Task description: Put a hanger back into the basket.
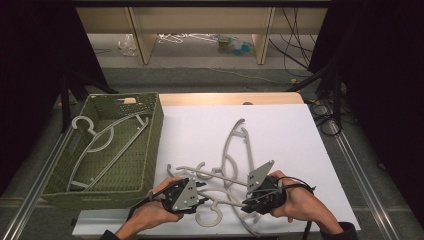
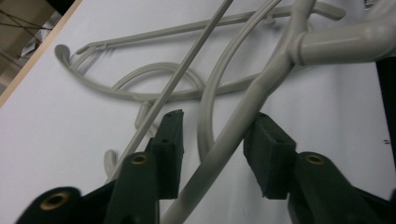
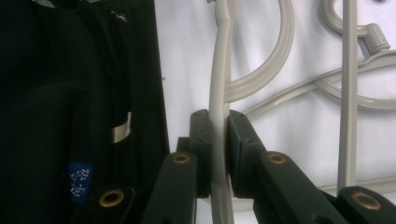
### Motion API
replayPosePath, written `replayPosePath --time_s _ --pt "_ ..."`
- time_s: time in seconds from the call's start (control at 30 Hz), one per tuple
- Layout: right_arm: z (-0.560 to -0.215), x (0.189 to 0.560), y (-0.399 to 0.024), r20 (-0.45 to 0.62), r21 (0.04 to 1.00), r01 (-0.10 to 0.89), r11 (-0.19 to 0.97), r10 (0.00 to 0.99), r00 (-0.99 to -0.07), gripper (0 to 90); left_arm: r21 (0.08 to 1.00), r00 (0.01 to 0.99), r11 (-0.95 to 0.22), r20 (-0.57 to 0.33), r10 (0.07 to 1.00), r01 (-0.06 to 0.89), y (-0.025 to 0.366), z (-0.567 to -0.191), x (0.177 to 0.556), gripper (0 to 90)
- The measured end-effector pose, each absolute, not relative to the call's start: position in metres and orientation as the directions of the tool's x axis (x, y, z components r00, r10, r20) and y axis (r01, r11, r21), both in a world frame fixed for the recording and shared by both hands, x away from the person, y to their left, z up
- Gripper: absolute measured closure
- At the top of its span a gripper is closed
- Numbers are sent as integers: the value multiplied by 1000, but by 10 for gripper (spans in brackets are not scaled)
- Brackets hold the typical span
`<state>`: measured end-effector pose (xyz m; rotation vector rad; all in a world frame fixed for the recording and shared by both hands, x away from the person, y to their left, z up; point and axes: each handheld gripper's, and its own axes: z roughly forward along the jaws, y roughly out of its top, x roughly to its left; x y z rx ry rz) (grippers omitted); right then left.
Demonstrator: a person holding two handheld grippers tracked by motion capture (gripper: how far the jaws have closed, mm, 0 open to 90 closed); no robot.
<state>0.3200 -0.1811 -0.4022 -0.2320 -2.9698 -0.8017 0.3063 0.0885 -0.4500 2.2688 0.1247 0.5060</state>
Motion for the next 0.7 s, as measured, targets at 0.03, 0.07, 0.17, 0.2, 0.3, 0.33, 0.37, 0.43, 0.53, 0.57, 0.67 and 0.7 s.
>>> replayPosePath --time_s 0.03,0.07,0.17,0.2,0.3,0.33,0.37,0.43,0.53,0.57,0.67,0.7 --pt "-402 320 -181 98 494 168 853 137 -986 819 719 919 -690 323 225 -84 88 -449 307 630" --pt "-402 318 -181 112 497 179 849 142 -984 818 710 924 -697 326 202 -98 87 -449 308 645" --pt "-402 319 -183 107 495 178 850 144 -984 819 696 919 -707 347 185 -120 84 -448 310 660" --pt "-402 320 -183 106 495 179 850 145 -984 819 690 920 -714 349 181 -121 83 -447 310 665" --pt "-401 321 -185 100 508 179 843 149 -984 819 670 912 -726 379 154 -156 81 -441 312 682" --pt "-400 321 -186 94 512 181 840 155 -983 819 661 914 -733 381 141 -162 80 -439 313 689" --pt "-399 322 -188 85 519 186 834 167 -982 818 654 909 -735 395 131 -179 80 -437 313 697" --pt "-398 322 -190 68 526 186 830 177 -982 813 651 910 -738 394 130 -176 78 -435 316 706" --pt "-398 325 -192 50 525 203 827 208 -977 793 620 898 -759 425 112 -199 72 -434 317 718" --pt "-398 327 -192 44 522 210 827 219 -975 784 616 900 -762 423 105 -201 71 -433 317 725" --pt "-398 330 -194 10 529 237 815 274 -962 716 616 902 -763 419 107 -196 68 -430 319 747" --pt "-397 332 -195 7 528 246 813 286 -958 703 616 902 -764 419 109 -194 66 -429 319 751"
